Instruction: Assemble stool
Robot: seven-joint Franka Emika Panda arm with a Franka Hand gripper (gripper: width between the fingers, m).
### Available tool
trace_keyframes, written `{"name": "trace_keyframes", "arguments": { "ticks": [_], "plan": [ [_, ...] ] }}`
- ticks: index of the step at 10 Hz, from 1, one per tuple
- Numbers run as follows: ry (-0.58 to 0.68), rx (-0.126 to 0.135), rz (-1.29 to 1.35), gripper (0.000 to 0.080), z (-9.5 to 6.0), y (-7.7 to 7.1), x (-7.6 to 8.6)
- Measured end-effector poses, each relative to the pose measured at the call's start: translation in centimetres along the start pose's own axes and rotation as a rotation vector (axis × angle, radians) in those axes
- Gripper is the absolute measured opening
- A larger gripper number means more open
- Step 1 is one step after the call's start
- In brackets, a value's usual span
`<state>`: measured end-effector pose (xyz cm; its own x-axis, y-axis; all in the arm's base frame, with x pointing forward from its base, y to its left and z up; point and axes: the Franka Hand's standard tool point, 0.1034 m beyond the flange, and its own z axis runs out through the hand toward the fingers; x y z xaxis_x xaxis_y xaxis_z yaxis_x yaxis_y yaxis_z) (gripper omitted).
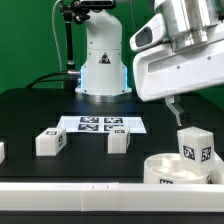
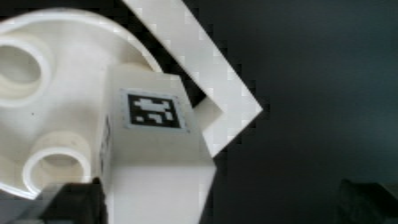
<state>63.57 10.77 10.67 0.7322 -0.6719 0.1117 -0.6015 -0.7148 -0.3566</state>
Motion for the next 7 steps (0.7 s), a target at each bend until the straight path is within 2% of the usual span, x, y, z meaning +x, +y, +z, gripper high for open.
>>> {"name": "trace_keyframes", "arguments": {
  "ticks": [3,6,7],
  "plan": [
    [-0.002,-0.006,-0.092,0.0649,0.1,0.1,-0.1],
    [-0.053,-0.063,-0.527,0.0649,-0.4,-1.1,0.1],
    [-0.053,-0.061,-0.596,0.0649,-0.6,-1.4,0.3]
  ]
}}
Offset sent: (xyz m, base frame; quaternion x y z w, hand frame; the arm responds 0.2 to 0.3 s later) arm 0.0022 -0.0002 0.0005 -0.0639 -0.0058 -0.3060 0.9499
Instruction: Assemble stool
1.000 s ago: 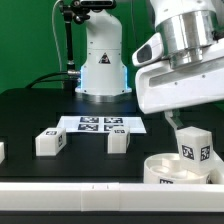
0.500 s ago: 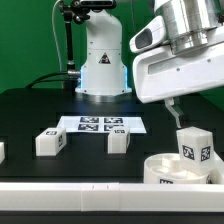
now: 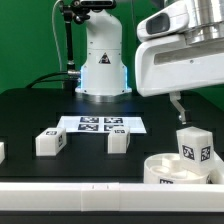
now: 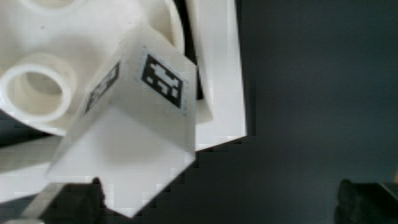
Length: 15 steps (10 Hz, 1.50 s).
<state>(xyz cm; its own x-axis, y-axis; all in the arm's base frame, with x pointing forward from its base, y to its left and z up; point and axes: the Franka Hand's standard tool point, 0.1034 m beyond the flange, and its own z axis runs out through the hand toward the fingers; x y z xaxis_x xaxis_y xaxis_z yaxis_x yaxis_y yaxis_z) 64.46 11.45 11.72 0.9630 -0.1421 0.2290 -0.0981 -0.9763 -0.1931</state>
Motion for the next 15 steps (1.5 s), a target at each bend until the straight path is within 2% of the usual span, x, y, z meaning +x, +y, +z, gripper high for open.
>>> {"name": "trace_keyframes", "arguments": {
  "ticks": [4,6,9,10,14,15],
  "plan": [
    [0.013,-0.011,-0.263,0.0649,-0.1,0.6,0.3],
    [0.002,-0.043,-0.572,0.0649,-0.1,0.8,0.4],
    [-0.037,-0.078,-0.874,0.0649,-0.1,0.2,0.1],
    [-0.042,-0.080,-0.936,0.0649,0.0,0.8,0.3],
    [-0.059,-0.094,-1.181,0.0649,0.0,1.3,0.4],
    [-0.078,-0.107,-1.326,0.0649,0.1,1.3,0.2]
  ]
}}
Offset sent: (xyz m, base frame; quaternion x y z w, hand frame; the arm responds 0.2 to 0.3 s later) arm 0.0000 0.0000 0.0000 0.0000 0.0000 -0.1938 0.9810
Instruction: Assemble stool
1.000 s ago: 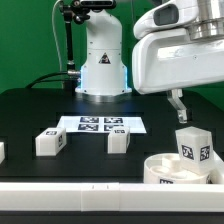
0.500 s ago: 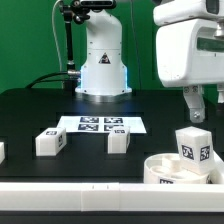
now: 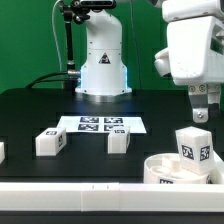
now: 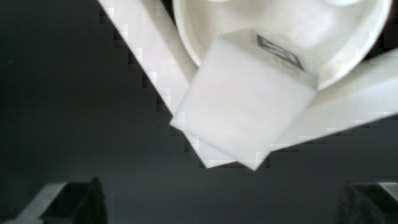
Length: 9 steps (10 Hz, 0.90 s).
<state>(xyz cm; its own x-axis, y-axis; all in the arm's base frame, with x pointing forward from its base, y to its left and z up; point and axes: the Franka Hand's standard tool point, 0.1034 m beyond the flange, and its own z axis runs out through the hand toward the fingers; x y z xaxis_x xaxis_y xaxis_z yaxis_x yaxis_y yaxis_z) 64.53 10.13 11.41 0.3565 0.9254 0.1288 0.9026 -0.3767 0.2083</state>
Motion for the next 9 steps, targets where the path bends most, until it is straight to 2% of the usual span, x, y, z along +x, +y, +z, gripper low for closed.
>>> {"name": "trace_keyframes", "arguments": {
  "ticks": [3,7,9],
  "plan": [
    [-0.029,-0.019,-0.311,0.0649,0.37,-0.24,-0.25],
    [-0.055,-0.023,-0.525,0.0649,0.41,0.06,-0.86],
    [-0.087,-0.022,-0.687,0.0649,1.05,-0.58,-0.59]
  ]
}}
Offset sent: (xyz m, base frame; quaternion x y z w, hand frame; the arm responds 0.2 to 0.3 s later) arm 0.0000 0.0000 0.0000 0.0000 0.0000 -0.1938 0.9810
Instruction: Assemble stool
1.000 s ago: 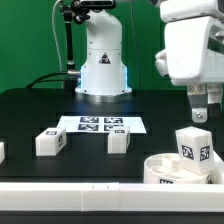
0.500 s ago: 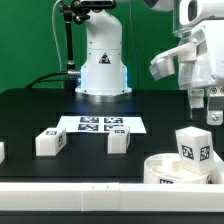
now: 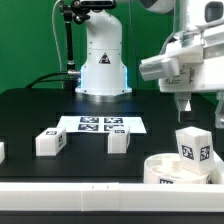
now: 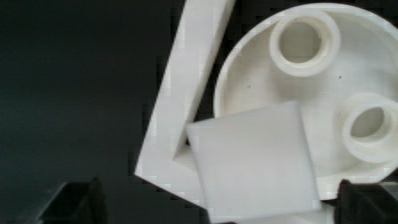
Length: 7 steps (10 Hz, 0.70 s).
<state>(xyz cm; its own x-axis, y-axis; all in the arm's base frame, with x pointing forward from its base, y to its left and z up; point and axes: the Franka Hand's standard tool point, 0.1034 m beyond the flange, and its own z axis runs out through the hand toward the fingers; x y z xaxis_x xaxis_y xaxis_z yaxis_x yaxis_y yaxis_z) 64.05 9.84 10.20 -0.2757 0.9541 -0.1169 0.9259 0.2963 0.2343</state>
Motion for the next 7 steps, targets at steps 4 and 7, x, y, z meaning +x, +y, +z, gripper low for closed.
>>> {"name": "trace_keyframes", "arguments": {
  "ticks": [4,7],
  "plan": [
    [-0.001,0.026,-0.028,0.0649,1.7,-0.8,1.4],
    [-0.002,0.027,-0.026,0.0520,1.7,-0.9,1.3]
  ]
}}
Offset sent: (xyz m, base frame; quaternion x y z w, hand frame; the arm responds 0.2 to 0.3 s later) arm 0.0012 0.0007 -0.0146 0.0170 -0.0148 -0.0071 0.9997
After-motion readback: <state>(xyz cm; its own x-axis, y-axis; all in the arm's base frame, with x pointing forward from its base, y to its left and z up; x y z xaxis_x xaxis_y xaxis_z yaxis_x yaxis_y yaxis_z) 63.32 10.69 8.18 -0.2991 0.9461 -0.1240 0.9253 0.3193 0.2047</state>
